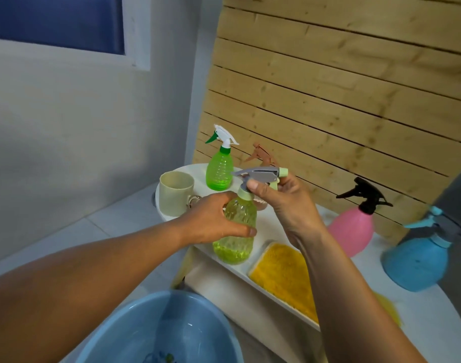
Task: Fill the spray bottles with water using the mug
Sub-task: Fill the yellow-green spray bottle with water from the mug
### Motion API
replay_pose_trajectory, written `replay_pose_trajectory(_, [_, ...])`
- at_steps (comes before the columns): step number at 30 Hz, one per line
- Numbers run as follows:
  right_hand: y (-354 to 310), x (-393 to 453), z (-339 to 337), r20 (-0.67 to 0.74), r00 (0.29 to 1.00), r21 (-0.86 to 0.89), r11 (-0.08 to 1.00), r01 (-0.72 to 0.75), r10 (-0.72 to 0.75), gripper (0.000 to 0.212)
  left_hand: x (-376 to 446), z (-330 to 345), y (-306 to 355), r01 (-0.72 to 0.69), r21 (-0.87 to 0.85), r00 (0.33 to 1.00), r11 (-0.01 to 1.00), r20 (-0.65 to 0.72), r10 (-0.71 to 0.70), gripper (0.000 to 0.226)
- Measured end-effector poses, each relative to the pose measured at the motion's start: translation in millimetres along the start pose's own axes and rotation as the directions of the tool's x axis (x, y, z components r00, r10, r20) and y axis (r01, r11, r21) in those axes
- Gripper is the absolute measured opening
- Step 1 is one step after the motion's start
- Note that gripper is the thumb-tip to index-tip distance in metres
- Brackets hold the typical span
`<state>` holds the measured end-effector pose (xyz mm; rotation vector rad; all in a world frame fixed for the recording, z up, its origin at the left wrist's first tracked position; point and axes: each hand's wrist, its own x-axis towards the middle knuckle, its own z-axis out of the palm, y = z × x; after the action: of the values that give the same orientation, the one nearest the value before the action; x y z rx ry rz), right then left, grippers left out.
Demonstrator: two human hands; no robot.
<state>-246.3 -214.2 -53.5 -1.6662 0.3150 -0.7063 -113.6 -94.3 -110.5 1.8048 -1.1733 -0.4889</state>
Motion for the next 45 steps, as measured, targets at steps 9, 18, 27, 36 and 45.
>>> replay_pose_trajectory(9, [9, 3, -8, 0.005, 1.000, 0.001, 1.000, 0.031, -0.031, 0.029, 6, -2, 3, -0.004, 0.011, 0.996, 1.000, 0.093, 0.003, 0.057])
replay_pose_trajectory(18, [16, 1, -11, 0.029, 0.999, 0.055, 0.998, 0.041, -0.043, 0.032, 3, -7, -2, 0.002, -0.158, 0.984, 0.987, 0.175, 0.026, 0.080])
replay_pose_trajectory(27, [16, 2, -14, 0.069, 0.995, 0.018, 0.997, 0.070, -0.071, 0.036, 6, -26, 0, -0.020, -0.210, 0.964, 0.978, 0.255, 0.075, 0.077])
replay_pose_trajectory(36, [15, 4, -8, 0.055, 0.991, 0.018, 0.993, 0.117, -0.118, 0.038, 9, -5, 6, -0.087, -0.033, 0.996, 0.996, 0.015, 0.088, 0.053])
replay_pose_trajectory(45, [18, 6, -7, 0.059, 0.989, -0.003, 0.990, 0.140, -0.139, 0.035, 6, -12, 14, 0.062, -0.046, 0.969, 0.997, 0.240, -0.049, 0.094])
